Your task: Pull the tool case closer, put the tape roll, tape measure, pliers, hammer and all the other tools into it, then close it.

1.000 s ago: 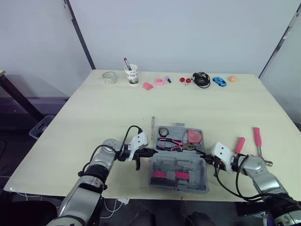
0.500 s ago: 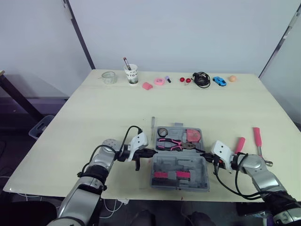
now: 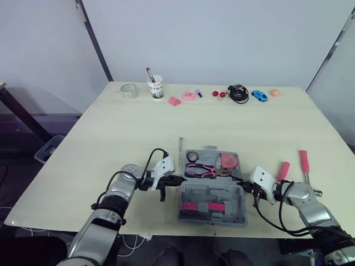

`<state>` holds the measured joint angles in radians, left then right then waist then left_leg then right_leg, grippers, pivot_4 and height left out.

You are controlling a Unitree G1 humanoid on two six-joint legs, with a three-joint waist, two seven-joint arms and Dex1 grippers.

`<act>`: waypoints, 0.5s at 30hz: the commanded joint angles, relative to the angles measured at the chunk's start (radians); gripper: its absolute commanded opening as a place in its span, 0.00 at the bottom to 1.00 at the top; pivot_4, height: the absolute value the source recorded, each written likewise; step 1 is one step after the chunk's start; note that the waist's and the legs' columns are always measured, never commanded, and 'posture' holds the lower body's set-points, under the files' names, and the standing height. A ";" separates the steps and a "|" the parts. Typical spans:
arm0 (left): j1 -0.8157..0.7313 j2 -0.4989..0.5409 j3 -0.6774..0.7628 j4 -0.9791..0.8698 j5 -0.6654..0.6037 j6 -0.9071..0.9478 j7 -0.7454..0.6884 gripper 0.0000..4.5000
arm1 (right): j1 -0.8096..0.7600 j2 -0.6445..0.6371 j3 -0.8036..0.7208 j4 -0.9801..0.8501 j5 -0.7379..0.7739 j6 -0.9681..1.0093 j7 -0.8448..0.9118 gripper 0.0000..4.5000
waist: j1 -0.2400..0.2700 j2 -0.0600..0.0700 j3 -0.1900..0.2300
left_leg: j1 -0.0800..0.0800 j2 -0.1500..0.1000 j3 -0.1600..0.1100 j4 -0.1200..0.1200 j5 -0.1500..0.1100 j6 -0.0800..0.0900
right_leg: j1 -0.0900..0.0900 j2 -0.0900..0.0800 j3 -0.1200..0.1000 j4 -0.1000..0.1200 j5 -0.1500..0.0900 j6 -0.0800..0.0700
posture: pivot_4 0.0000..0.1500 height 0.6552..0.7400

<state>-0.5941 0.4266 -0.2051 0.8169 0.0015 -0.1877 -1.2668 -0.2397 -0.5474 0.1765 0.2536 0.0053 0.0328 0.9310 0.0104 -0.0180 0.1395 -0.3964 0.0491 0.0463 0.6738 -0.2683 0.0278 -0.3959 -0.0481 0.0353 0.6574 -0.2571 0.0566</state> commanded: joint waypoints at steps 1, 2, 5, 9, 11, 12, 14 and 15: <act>0.024 -0.038 -0.061 -0.009 0.030 0.006 -0.033 0.00 | -0.003 0.003 -0.011 -0.045 0.027 -0.020 0.007 0.00 | 0.000 0.000 0.000 | 0.000 0.000 0.000 0.000 0.000 0.000 | 0.000 0.000 0.000 0.000 0.000 0.000 | 1.00 1.00; 0.026 -0.040 -0.062 -0.012 0.029 0.006 -0.034 0.00 | 0.000 0.001 -0.011 -0.047 0.027 -0.019 0.008 0.00 | 0.001 0.000 0.000 | 0.000 0.000 0.000 0.000 0.000 0.000 | 0.000 0.000 0.000 0.000 0.000 0.000 | 1.00 1.00; 0.028 -0.044 -0.064 -0.014 0.030 0.006 -0.036 0.00 | 0.004 -0.002 -0.011 -0.048 0.029 -0.017 0.009 0.00 | 0.002 0.000 0.000 | 0.000 0.000 0.000 0.000 0.000 0.000 | 0.000 0.000 0.000 0.000 0.000 0.000 | 1.00 1.00; 0.025 -0.051 -0.065 -0.010 0.032 0.004 -0.034 0.00 | 0.002 -0.005 -0.013 -0.044 0.028 -0.017 0.009 0.00 | 0.003 0.000 0.000 | 0.000 0.000 0.000 0.000 0.000 0.000 | 0.000 0.000 0.000 0.000 0.000 0.000 | 1.00 1.00; 0.025 -0.052 -0.066 -0.008 0.033 0.003 -0.035 0.00 | 0.002 -0.006 -0.013 -0.043 0.028 -0.017 0.009 0.00 | 0.003 0.000 0.000 | 0.000 0.000 0.000 0.000 0.000 0.000 | 0.000 0.000 0.000 0.000 0.000 0.000 | 1.00 1.00; 0.024 -0.053 -0.066 -0.008 0.034 0.003 -0.034 0.00 | 0.002 -0.006 -0.013 -0.043 0.027 -0.017 0.008 0.00 | 0.004 0.000 0.000 | 0.000 0.000 0.000 0.000 0.000 0.000 | 0.000 0.000 0.000 0.000 0.000 0.000 | 1.00 1.00; 0.023 -0.055 -0.065 -0.007 0.035 0.004 -0.033 0.00 | 0.002 -0.009 -0.014 -0.044 0.027 -0.017 0.008 0.00 | 0.004 0.000 0.000 | 0.000 0.000 0.000 0.000 0.000 0.000 | 0.000 0.000 0.000 -0.001 0.000 0.000 | 1.00 1.00; 0.023 -0.056 -0.065 -0.005 0.035 0.003 -0.032 0.00 | 0.002 -0.009 -0.014 -0.045 0.027 -0.017 0.009 0.00 | 0.004 0.000 0.000 | 0.000 0.000 0.000 0.000 0.000 0.000 | 0.000 0.000 0.000 -0.001 0.000 0.000 | 1.00 1.00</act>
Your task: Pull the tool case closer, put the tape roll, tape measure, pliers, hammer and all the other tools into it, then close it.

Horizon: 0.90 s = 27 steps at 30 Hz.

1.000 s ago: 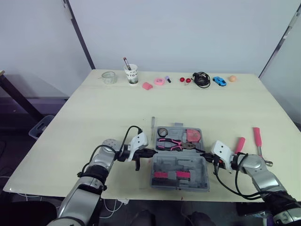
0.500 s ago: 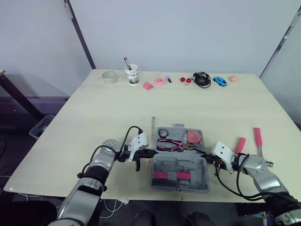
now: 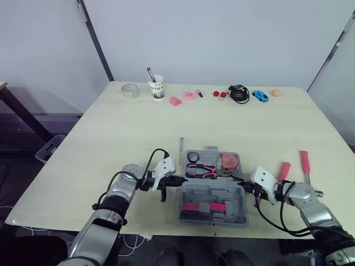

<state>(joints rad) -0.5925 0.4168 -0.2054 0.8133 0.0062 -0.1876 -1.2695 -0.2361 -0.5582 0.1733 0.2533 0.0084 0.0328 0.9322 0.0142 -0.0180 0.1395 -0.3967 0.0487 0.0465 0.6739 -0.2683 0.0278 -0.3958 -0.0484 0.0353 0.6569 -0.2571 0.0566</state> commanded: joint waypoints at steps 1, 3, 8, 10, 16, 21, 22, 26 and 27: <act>0.020 -0.046 -0.064 0.000 0.031 0.003 -0.028 0.00 | -0.001 0.001 -0.011 -0.045 0.025 -0.017 0.008 0.00 | 0.000 0.000 0.000 | 0.000 0.000 0.000 0.000 0.000 0.000 | 0.000 0.000 0.000 0.000 0.000 0.000 | 1.00 1.00; 0.019 -0.046 -0.062 0.005 0.033 0.002 -0.025 0.00 | -0.001 0.001 -0.010 -0.046 0.025 -0.018 0.007 0.00 | 0.001 0.000 0.000 | 0.000 0.000 0.000 0.000 0.000 0.000 | 0.000 0.000 0.000 0.000 0.000 0.000 | 1.00 1.00; 0.016 -0.040 -0.060 0.019 0.039 -0.002 -0.022 0.00 | -0.008 0.005 0.000 -0.044 0.012 -0.050 0.001 0.00 | 0.000 0.000 0.000 | 0.000 0.000 0.000 0.000 0.000 0.000 | 0.000 0.000 0.000 0.000 0.000 0.000 | 1.00 1.00; 0.016 -0.038 -0.060 0.021 0.040 -0.004 -0.022 0.00 | -0.015 0.006 0.003 -0.038 0.005 -0.073 -0.001 0.00 | 0.000 0.000 0.000 | 0.000 0.000 0.000 0.000 0.000 0.000 | 0.000 0.000 0.000 0.000 0.000 0.000 | 1.00 1.00; 0.017 -0.038 -0.059 0.023 0.042 -0.005 -0.021 0.00 | -0.036 0.015 -0.001 -0.010 -0.002 -0.107 -0.008 0.00 | 0.000 0.000 0.000 | 0.000 0.000 0.000 0.000 0.000 0.000 | 0.000 0.000 0.000 0.000 0.000 0.000 | 1.00 1.00; 0.017 -0.037 -0.059 0.025 0.043 -0.005 -0.019 0.00 | -0.041 0.018 -0.002 0.003 -0.001 -0.115 -0.006 0.00 | 0.000 0.000 0.000 | 0.000 0.000 0.000 0.000 0.000 0.000 | 0.000 0.000 0.000 0.000 0.000 0.000 | 1.00 1.00; 0.017 -0.038 -0.059 0.025 0.044 -0.005 -0.019 0.00 | -0.041 0.018 -0.002 0.004 -0.001 -0.117 -0.006 0.00 | 0.000 0.000 0.000 | 0.000 0.000 0.000 0.000 0.000 0.000 | 0.000 0.000 0.000 0.000 0.000 0.000 | 1.00 1.00; 0.017 -0.037 -0.059 0.025 0.045 -0.005 -0.019 0.00 | -0.043 0.021 -0.003 0.011 -0.002 -0.127 -0.010 0.00 | 0.000 0.000 0.000 | 0.000 0.000 0.000 0.000 0.000 0.000 | 0.000 0.000 0.000 0.000 0.000 0.000 | 1.00 1.00; 0.017 -0.037 -0.059 0.025 0.045 -0.004 -0.019 0.00 | -0.043 0.022 -0.002 0.012 -0.002 -0.128 -0.010 0.00 | 0.000 0.000 0.000 | 0.000 0.000 0.000 0.000 0.000 0.000 | 0.000 0.000 0.000 0.000 0.000 0.000 | 1.00 1.00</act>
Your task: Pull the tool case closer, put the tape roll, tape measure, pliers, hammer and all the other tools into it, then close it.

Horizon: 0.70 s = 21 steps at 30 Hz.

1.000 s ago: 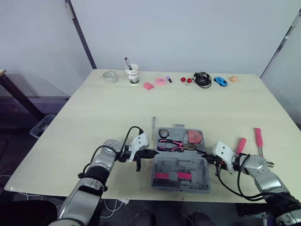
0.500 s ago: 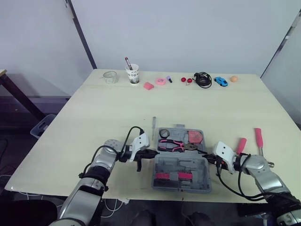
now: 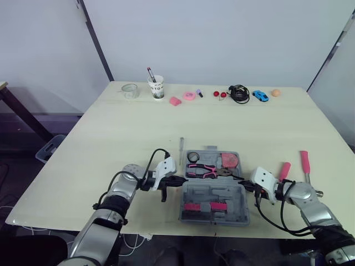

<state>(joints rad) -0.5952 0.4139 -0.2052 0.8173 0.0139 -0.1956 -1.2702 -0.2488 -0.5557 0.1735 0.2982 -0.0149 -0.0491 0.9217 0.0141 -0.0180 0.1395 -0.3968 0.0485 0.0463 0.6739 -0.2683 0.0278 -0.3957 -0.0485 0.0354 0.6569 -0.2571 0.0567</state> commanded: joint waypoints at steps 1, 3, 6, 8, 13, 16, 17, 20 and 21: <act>0.020 -0.034 -0.059 0.021 0.037 0.005 -0.017 0.00 | -0.031 0.021 -0.003 -0.031 0.021 -0.047 -0.001 0.00 | 0.000 0.000 0.000 | 0.000 0.000 0.000 0.000 0.000 0.000 | 0.000 0.000 0.000 0.000 0.000 0.000 | 1.00 1.00; 0.020 -0.035 -0.059 0.021 0.037 0.006 -0.017 0.00 | -0.034 0.022 -0.004 -0.028 0.020 -0.047 -0.003 0.00 | 0.000 0.000 0.000 | 0.000 0.000 0.000 0.000 0.000 0.000 | 0.000 0.000 0.000 0.000 0.000 0.000 | 1.00 1.00; 0.023 -0.034 -0.059 0.020 0.037 0.007 -0.018 0.00 | -0.037 0.022 -0.005 -0.022 0.018 -0.051 -0.007 0.00 | 0.000 0.000 0.000 | 0.000 0.000 0.000 0.000 0.000 0.000 | 0.000 0.000 0.000 0.000 0.000 0.000 | 1.00 1.00; 0.025 -0.034 -0.059 0.019 0.036 0.007 -0.018 0.00 | -0.037 0.022 -0.004 -0.020 0.018 -0.052 -0.007 0.00 | 0.000 0.000 0.000 | 0.000 0.000 0.000 0.000 0.000 0.000 | 0.000 0.000 0.000 0.000 0.000 0.000 | 1.00 1.00; 0.028 -0.031 -0.057 0.017 0.036 0.009 -0.017 0.00 | -0.036 0.020 0.004 -0.017 0.019 -0.039 0.008 0.00 | 0.000 0.000 0.000 | 0.000 0.000 0.000 0.000 0.000 0.000 | 0.000 0.000 0.000 0.000 0.000 0.000 | 1.00 1.00; 0.028 -0.031 -0.057 0.017 0.036 0.009 -0.015 0.00 | -0.031 0.018 0.006 -0.016 0.016 -0.040 0.010 0.00 | 0.000 0.000 0.000 | 0.000 0.000 0.000 0.000 0.000 0.000 | 0.000 0.000 0.000 0.000 0.000 0.000 | 1.00 1.00; 0.028 -0.031 -0.057 0.018 0.037 0.009 -0.015 0.00 | -0.031 0.017 0.006 -0.016 0.015 -0.040 0.009 0.00 | 0.000 0.000 0.000 | 0.000 0.000 0.000 0.000 0.000 0.000 | 0.000 0.000 0.000 0.000 0.000 0.000 | 1.00 1.00; 0.027 -0.030 -0.057 0.018 0.037 0.008 -0.015 0.00 | -0.027 0.013 0.002 -0.015 0.015 -0.039 0.009 0.00 | 0.000 0.000 0.000 | 0.000 0.000 0.000 0.000 0.000 0.000 | 0.000 0.000 0.000 0.000 0.000 0.000 | 1.00 1.00; 0.026 -0.028 -0.057 0.018 0.037 0.006 -0.016 0.00 | -0.024 0.010 -0.001 -0.016 0.017 -0.036 0.009 0.00 | 0.000 0.000 0.000 | 0.000 0.000 0.000 0.000 0.000 0.000 | 0.000 0.000 0.000 0.000 0.000 0.000 | 1.00 1.00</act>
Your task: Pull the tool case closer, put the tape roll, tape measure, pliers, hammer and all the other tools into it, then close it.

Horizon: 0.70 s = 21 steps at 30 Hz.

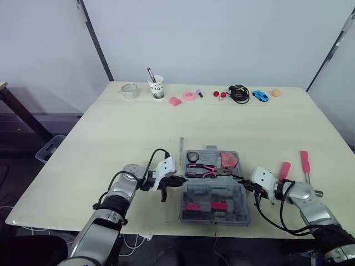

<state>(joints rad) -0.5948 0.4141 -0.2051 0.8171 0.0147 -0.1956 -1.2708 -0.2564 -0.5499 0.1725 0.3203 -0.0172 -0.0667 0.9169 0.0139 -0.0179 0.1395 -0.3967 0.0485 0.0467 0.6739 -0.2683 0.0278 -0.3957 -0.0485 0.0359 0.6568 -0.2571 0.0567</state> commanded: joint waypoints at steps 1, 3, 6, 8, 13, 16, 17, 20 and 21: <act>0.025 -0.025 -0.055 0.016 0.035 0.007 -0.018 0.00 | -0.012 0.000 -0.006 -0.040 0.024 -0.011 0.015 0.00 | 0.000 0.000 0.000 | 0.000 0.000 0.000 0.000 0.000 0.000 | 0.000 0.000 0.000 0.000 0.000 0.000 | 1.00 1.00; 0.025 -0.018 -0.054 0.011 0.033 0.008 -0.024 0.00 | -0.006 -0.007 -0.015 -0.042 0.032 0.003 0.018 0.00 | 0.000 0.000 0.000 | 0.000 0.000 0.000 0.000 0.000 0.000 | 0.000 0.000 0.000 0.000 0.000 0.000 | 1.00 1.00; 0.023 -0.004 -0.049 0.010 0.033 0.009 -0.027 0.00 | 0.000 -0.016 -0.028 -0.040 0.044 0.020 0.024 0.00 | 0.000 0.000 0.000 | 0.000 0.000 0.000 0.000 0.000 0.000 | 0.000 0.000 0.000 0.000 0.000 0.000 | 1.00 1.00; 0.022 0.006 -0.044 0.009 0.031 0.009 -0.027 0.00 | 0.004 -0.020 -0.039 -0.039 0.056 0.031 0.023 0.00 | 0.000 0.000 0.000 | 0.000 0.000 0.000 0.000 0.000 0.000 | 0.000 0.000 0.000 0.000 0.000 0.000 | 1.00 1.00; 0.022 0.022 -0.036 0.009 0.028 0.009 -0.025 0.00 | 0.013 -0.028 -0.050 -0.048 0.079 0.049 0.025 0.00 | -0.002 0.000 0.000 | 0.000 0.000 0.000 0.000 0.000 0.000 | 0.000 0.000 0.000 0.000 0.000 0.000 | 1.00 1.00; 0.026 0.032 -0.031 0.004 0.024 0.010 -0.026 0.00 | 0.027 -0.036 -0.060 -0.057 0.096 0.057 0.026 0.00 | -0.003 0.000 0.000 | 0.000 0.000 0.000 -0.001 0.000 0.000 | 0.000 0.000 0.000 0.000 0.000 0.000 | 1.00 1.00; 0.027 0.035 -0.030 0.004 0.024 0.010 -0.026 0.00 | 0.032 -0.040 -0.057 -0.061 0.099 0.058 0.033 0.00 | -0.004 0.000 0.000 | 0.000 0.000 0.000 -0.001 0.000 0.000 | 0.000 0.000 0.000 0.000 0.000 0.000 | 1.00 1.00; 0.030 0.039 -0.029 0.005 0.023 0.009 -0.025 0.00 | 0.045 -0.040 -0.050 -0.080 0.109 0.069 0.043 0.00 | -0.010 0.000 0.000 | 0.000 0.000 0.000 -0.001 0.000 0.000 | 0.000 0.000 0.000 0.000 0.000 0.000 | 1.00 1.00; 0.031 0.040 -0.029 0.004 0.023 0.009 -0.025 0.00 | 0.048 -0.038 -0.046 -0.088 0.110 0.072 0.044 0.00 | -0.012 0.000 0.000 | 0.000 0.000 0.000 -0.001 0.000 0.000 | 0.000 0.000 0.000 0.000 0.000 0.000 | 1.00 1.00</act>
<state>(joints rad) -0.5901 0.4473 -0.2056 0.8067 0.0134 -0.1955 -1.2841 -0.2093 -0.5832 0.1412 0.2788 0.0773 0.0016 0.9548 0.0019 -0.0179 0.1395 -0.3961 0.0488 0.0464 0.6723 -0.2683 0.0278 -0.3960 -0.0481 0.0358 0.6570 -0.2572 0.0567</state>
